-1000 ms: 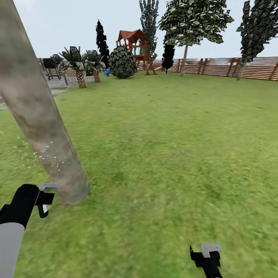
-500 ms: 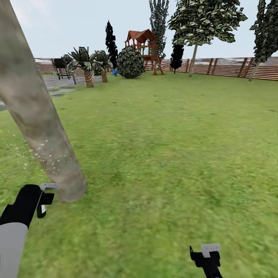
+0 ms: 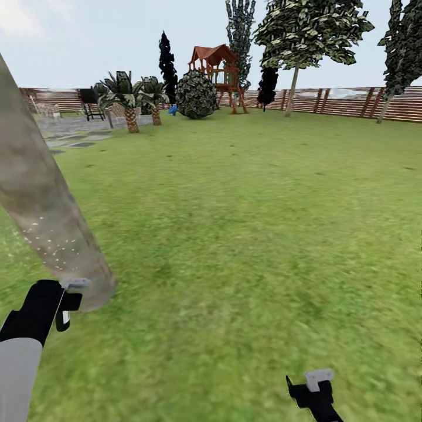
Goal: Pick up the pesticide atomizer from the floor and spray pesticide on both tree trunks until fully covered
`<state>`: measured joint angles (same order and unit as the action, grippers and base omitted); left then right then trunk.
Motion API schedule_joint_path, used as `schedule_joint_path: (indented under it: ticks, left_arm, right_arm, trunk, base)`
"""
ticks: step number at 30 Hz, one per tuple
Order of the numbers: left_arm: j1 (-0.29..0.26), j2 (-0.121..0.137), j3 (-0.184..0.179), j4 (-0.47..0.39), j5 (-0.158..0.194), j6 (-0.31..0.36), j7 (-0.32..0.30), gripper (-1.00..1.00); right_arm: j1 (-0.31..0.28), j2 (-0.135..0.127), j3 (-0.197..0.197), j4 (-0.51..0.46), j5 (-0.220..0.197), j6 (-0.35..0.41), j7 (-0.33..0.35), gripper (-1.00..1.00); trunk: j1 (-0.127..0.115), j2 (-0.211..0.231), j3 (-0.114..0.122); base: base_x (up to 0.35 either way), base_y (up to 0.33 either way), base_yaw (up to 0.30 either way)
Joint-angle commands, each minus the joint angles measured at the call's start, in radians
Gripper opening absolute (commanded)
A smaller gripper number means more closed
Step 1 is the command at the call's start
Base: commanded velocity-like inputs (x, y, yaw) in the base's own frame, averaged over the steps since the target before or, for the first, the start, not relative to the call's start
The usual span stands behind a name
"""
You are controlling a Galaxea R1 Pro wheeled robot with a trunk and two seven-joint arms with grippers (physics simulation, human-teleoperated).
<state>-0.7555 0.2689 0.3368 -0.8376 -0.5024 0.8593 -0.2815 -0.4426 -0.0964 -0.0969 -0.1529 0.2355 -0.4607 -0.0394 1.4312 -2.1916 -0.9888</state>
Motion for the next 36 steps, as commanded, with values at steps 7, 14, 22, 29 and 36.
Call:
schedule_joint_path:
  ticks: [7,14,22,29,36]
  left_arm:
    - [-0.001,0.000,0.006,-0.002,-0.011,0.003,-0.010,-1.00]
    - [-0.001,0.000,0.005,-0.003,-0.009,0.004,-0.010,-1.00]
    - [-0.073,-0.003,-0.005,-0.003,-0.004,0.079,-0.016,-1.00]
    - [-0.164,-0.002,-0.010,-0.009,-0.007,0.134,-0.018,-1.00]
    - [-0.170,-0.002,-0.011,-0.056,-0.009,0.138,-0.019,-1.00]
  right_arm:
    - [-0.001,-0.030,-0.009,0.001,0.005,-0.003,0.150,1.00]
    - [-0.001,-0.029,-0.009,0.001,0.005,-0.003,0.152,1.00]
    - [-0.001,-0.030,-0.009,0.001,0.005,-0.003,0.151,1.00]
    - [-0.001,-0.031,-0.009,0.001,0.005,-0.003,0.151,1.00]
    - [-0.001,-0.030,-0.009,0.001,0.005,-0.003,0.151,1.00]
  trunk:
    - [0.000,0.000,-0.001]
    - [0.000,0.000,-0.001]
    - [0.000,0.000,-0.001]
    - [0.000,0.000,-0.001]
    - [0.000,0.000,-0.001]
  base:
    - [0.124,-0.281,0.066]
    - [0.014,-0.121,0.271]
    - [0.000,-0.002,0.278]
    - [0.001,0.000,0.278]
    - [0.232,-0.065,0.065]
